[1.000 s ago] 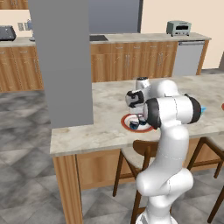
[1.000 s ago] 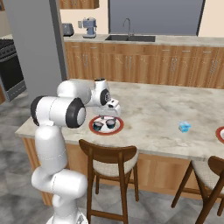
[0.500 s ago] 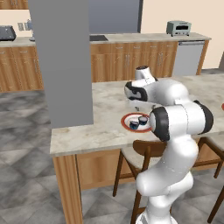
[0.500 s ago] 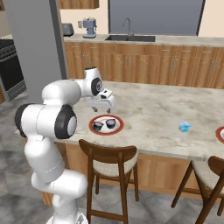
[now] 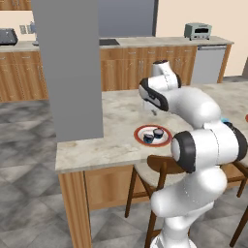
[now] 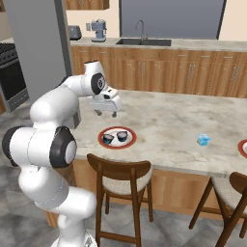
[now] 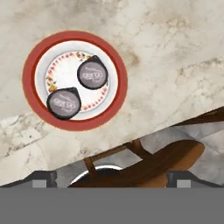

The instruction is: Place two yogurt containers on each plate.

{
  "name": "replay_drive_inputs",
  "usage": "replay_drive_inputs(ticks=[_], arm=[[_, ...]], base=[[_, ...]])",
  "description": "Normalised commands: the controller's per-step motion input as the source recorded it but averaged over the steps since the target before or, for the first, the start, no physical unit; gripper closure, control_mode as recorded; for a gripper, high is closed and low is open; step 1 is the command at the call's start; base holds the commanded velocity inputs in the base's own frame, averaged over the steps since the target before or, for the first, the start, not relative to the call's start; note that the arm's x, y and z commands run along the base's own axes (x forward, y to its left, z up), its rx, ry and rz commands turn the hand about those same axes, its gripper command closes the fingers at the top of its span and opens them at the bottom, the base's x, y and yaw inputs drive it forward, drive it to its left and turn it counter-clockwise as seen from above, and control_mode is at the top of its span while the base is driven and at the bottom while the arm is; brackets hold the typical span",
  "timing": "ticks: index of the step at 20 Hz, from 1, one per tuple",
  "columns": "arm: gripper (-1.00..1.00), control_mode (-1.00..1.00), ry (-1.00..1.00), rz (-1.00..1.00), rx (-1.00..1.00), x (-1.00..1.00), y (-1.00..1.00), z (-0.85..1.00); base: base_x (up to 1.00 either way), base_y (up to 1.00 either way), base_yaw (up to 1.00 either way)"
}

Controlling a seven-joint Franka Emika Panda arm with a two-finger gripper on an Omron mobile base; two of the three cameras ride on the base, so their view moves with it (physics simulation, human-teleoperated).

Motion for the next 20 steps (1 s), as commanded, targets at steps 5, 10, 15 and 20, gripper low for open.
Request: replay_drive_inputs(ticks=[5, 10, 15, 20], arm=[[-1.0, 1.0, 0.0, 0.0, 0.0, 0.0, 0.0, 0.0], [-1.0, 1.0, 0.0, 0.0, 0.0, 0.0, 0.0, 0.0], [-1.0, 1.0, 0.0, 0.0, 0.0, 0.0, 0.0, 0.0], [-1.0, 1.0, 0.0, 0.0, 0.0, 0.0, 0.0, 0.0]], base=[[-0.15, -0.76, -0.32], [-0.07, -0.98, -0.16], [0.0, -1.0, 0.0], [0.0, -0.95, 0.0]])
